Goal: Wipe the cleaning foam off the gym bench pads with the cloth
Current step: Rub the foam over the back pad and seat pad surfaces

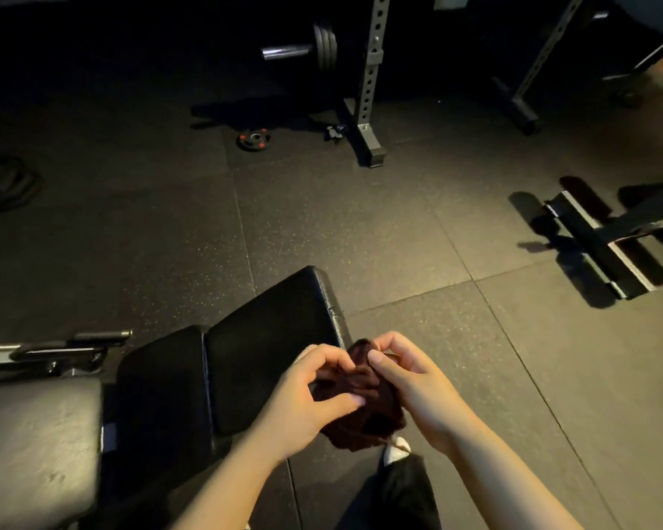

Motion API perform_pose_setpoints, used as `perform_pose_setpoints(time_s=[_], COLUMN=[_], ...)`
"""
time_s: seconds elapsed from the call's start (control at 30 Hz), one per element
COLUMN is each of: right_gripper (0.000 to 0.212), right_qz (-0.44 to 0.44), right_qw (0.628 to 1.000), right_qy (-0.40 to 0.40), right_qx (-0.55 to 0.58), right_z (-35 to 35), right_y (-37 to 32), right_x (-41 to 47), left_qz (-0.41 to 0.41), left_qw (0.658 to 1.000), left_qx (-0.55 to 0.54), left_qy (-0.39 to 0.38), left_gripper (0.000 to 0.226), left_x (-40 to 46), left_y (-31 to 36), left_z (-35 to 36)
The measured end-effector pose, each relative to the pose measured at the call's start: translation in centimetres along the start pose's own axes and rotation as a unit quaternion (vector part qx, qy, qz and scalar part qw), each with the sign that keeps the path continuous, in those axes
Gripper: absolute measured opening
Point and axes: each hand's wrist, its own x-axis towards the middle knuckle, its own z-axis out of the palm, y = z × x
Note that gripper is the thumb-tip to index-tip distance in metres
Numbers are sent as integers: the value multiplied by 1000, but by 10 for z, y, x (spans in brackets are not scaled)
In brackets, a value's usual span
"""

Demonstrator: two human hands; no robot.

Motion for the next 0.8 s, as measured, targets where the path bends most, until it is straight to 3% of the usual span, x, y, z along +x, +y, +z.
perform_pose_setpoints(time_s=[0.1,0.23,0.4,0.47,0.53,0.67,0.8], right_gripper=[10,17,21,19,20,16,11], right_qz=[-4,7,-5,-56,-117,-187,-244], right_qw=[999,1000,999,996,985,954,886], right_qy=[-27,-5,31,32,7,-70,-117], right_qx=[21,19,-5,-66,-124,-223,-376], right_z=[-57,-116,-149,-153,-157,-163,-159], right_y=[-23,-54,-81,-94,-111,-167,-233], right_x=[17,40,85,107,133,188,248], left_qz=[22,68,73,27,-46,-83,-53], left_qw=[996,975,962,978,974,897,871], left_qx=[58,158,178,79,-79,-365,-445], left_qy=[66,141,196,189,208,236,201], left_gripper=[21,31,24,18,15,19,29], left_x=[38,67,99,117,141,200,258], left_y=[21,48,70,80,89,96,106], left_z=[34,67,69,62,53,34,-10])
